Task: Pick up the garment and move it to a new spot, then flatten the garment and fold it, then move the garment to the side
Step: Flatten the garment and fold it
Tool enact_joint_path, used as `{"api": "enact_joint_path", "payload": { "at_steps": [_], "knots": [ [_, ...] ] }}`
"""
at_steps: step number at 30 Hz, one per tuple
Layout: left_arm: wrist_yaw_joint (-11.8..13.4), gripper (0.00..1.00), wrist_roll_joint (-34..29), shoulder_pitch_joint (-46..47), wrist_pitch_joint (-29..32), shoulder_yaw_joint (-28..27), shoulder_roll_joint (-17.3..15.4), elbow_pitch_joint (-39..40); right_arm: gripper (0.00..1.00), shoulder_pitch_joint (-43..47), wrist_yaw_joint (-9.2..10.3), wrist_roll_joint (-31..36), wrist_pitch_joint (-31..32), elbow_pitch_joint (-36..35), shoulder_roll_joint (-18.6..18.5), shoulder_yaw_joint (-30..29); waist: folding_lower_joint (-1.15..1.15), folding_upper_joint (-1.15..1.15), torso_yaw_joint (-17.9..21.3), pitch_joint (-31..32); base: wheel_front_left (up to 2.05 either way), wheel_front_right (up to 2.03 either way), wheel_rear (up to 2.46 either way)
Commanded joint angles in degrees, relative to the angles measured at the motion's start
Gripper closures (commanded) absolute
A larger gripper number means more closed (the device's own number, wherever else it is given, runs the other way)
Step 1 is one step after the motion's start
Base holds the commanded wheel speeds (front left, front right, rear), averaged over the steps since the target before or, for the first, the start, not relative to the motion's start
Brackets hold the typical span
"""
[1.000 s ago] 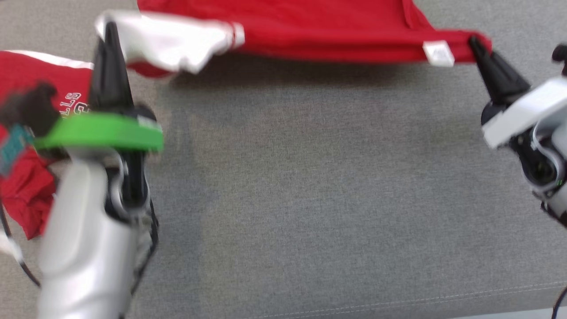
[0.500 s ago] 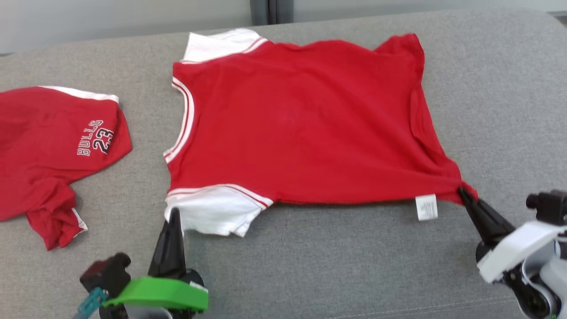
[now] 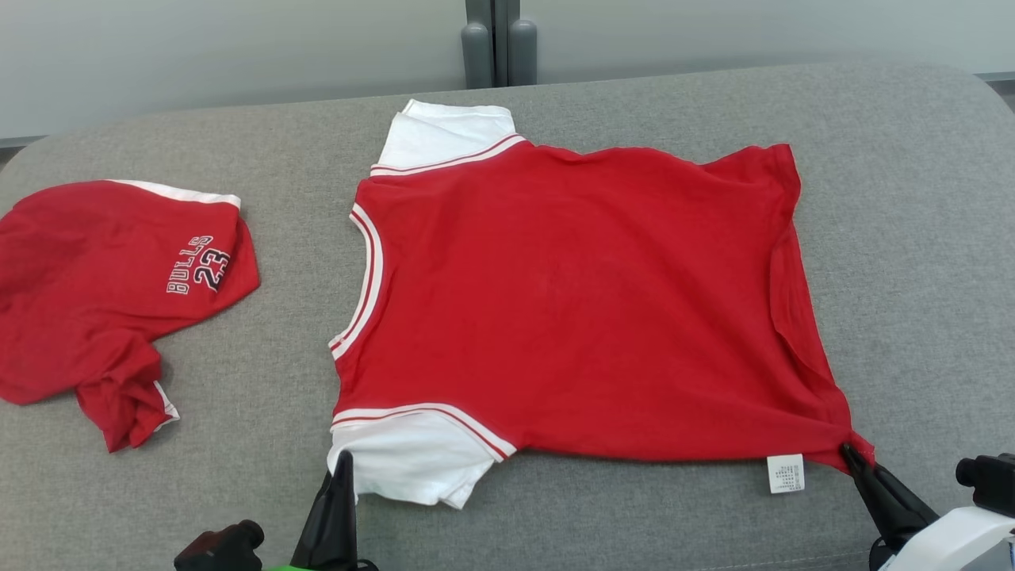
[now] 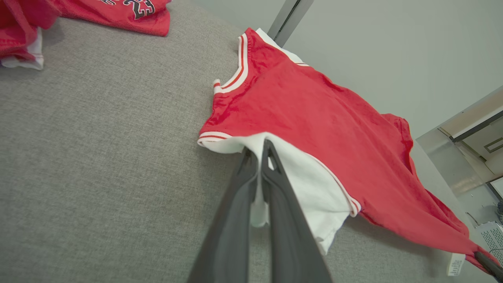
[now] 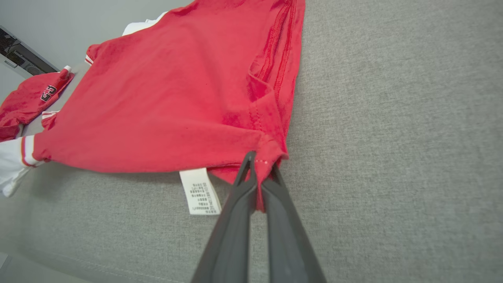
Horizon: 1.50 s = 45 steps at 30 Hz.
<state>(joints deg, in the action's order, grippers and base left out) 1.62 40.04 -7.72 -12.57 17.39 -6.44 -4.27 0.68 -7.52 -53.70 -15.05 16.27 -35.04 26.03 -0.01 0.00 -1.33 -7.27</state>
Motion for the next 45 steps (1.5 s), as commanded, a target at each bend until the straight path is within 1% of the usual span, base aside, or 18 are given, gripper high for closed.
{"api": "enact_joint_path", "payload": {
  "at_steps": [1, 7, 13, 16, 21, 25, 29, 32, 33, 34, 39, 45],
  "knots": [
    [0.28, 1.00, -0.10, -0.20, 0.22, 0.22, -0.41, 0.04, 1.00, 0.46, 0.07, 0.38, 0.03, -0.34, 0.51, -0.59, 0.01, 0.00, -0.03, 0.04, 0.00, 0.00, 0.00],
    [-1.28, 1.00, -1.78, 4.86, 1.90, 1.99, -1.45, -1.13, 1.00, -1.58, 0.07, 1.72, 0.85, -1.07, 2.25, -2.11, 0.01, 0.00, 0.02, -0.04, 0.00, 0.00, 0.00],
    [-3.23, 1.00, -3.15, 13.09, 4.31, 2.41, -3.34, -3.18, 1.00, -4.93, 0.07, 2.11, 2.40, -1.86, 2.94, -3.27, 0.01, 0.00, 0.70, -1.15, 0.00, 0.00, 0.00],
    [-4.05, 1.00, -3.48, 18.00, 5.81, 2.48, -3.83, -5.51, 1.00, -7.50, 0.07, 1.67, 3.56, -1.48, 3.70, -3.78, 0.01, 0.00, 1.36, -2.59, 0.00, 0.00, 0.00],
    [-5.40, 1.00, -3.36, 25.91, 6.87, 2.68, -3.58, -11.67, 1.00, -12.72, 0.07, 2.20, 4.54, 0.86, 4.88, -3.99, 0.01, 0.00, 2.05, -5.09, 0.00, 0.00, 0.00],
    [-6.22, 1.00, -3.42, 31.83, 6.71, 2.54, -3.40, -18.25, 1.00, -16.88, 0.07, 2.65, 4.22, 3.82, 5.83, -3.93, 0.01, 0.00, 2.37, -6.69, 0.00, 0.00, 0.00],
    [-7.18, 1.00, -3.74, 36.32, 5.98, 3.29, -3.00, -24.51, 1.00, -20.18, 0.07, 2.73, 3.84, 6.70, 6.72, -2.93, 0.01, 0.00, 2.55, -7.87, 0.00, 0.00, 0.00],
    [-7.79, 1.00, -3.48, 39.02, 4.29, 3.85, -2.31, -28.62, 1.00, -22.08, 0.07, 2.41, 3.14, 9.05, 7.35, -2.36, 0.01, 0.00, 2.44, -8.13, 0.00, 0.00, 0.00],
    [-8.05, 0.50, -3.14, 39.60, 3.74, 3.98, -2.03, -30.05, 0.52, -22.30, 0.07, 1.88, 2.86, 9.70, 7.84, -2.15, 0.01, 0.00, 2.34, -8.08, 0.00, 0.00, 0.00],
    [-8.15, 0.00, -3.33, 40.16, 3.03, 4.12, -2.05, -31.03, 0.00, -22.33, 0.07, 1.42, 2.65, 10.04, 8.22, -1.96, 0.01, 0.00, 2.26, -8.01, 0.00, 0.00, 0.00],
    [-8.53, 0.00, -4.16, 40.47, -1.06, 3.99, -1.93, -34.72, 0.00, -20.49, 0.07, 1.62, 0.76, 10.79, 7.42, -2.33, 0.01, 0.00, 1.79, -6.58, 0.00, 0.00, 0.00],
    [-8.57, 0.00, -4.97, 35.21, -2.49, 2.64, -3.07, -34.35, 0.00, -17.24, 0.07, 5.03, -0.15, 9.35, 7.40, -4.52, 0.01, 0.00, 1.98, -5.11, 0.00, 0.00, 0.00]
  ]
}}
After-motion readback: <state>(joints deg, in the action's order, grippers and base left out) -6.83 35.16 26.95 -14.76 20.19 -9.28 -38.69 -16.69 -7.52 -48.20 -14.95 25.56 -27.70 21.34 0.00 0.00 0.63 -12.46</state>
